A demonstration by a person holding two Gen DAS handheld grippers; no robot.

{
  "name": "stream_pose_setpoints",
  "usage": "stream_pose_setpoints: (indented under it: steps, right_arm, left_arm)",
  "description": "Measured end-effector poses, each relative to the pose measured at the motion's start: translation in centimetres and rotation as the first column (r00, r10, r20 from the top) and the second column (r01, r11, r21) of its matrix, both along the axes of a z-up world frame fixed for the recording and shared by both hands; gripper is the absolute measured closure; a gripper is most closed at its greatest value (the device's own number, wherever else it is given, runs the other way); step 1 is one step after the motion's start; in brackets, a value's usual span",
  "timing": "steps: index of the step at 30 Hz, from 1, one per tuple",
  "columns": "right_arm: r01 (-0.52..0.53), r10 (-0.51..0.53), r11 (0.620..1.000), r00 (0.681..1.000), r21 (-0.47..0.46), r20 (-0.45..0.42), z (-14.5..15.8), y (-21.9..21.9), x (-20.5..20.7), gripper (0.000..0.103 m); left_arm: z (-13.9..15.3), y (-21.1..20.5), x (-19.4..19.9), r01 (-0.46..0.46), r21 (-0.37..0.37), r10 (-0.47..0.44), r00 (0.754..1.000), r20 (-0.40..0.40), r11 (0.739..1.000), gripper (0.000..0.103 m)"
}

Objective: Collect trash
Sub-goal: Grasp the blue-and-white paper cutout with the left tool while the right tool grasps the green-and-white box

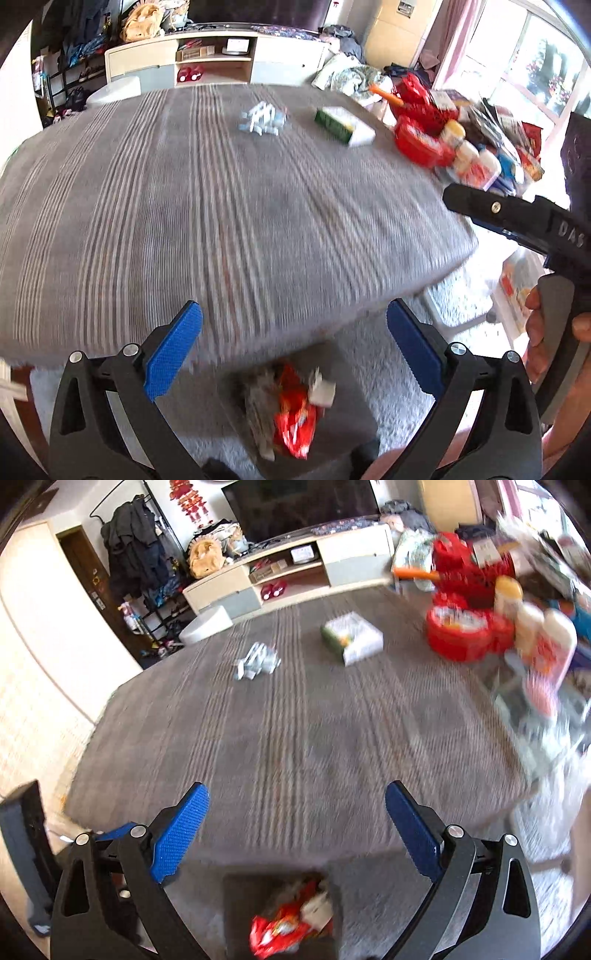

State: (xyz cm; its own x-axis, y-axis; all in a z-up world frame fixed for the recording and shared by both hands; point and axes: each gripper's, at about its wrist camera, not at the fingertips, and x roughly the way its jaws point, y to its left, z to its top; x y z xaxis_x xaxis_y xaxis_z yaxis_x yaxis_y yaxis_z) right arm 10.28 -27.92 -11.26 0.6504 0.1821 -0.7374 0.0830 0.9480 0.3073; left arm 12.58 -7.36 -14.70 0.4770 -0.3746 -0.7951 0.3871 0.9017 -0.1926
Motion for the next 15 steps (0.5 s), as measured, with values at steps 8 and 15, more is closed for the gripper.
stream_pose_setpoints:
  steps: [8, 15]
  right_arm:
    - [0.052, -0.054, 0.989, 0.998, -0.136, -0.016, -0.6, -3.4, 10.4, 0.006]
    - [0.079, -0.091, 0.983, 0.994, -0.164, -0.066, -3.7, -6.0, 18.0, 0.006]
  left_arm:
    - [-0.2, -2.9, 9.8, -0.023, 0.055, 0.021, 0.999, 0.041, 0.998, 0.008]
    - [-1.3, -4.7, 17.7, -0.066, 0.064, 0.064, 0.998, 0.026, 0.996, 0.008]
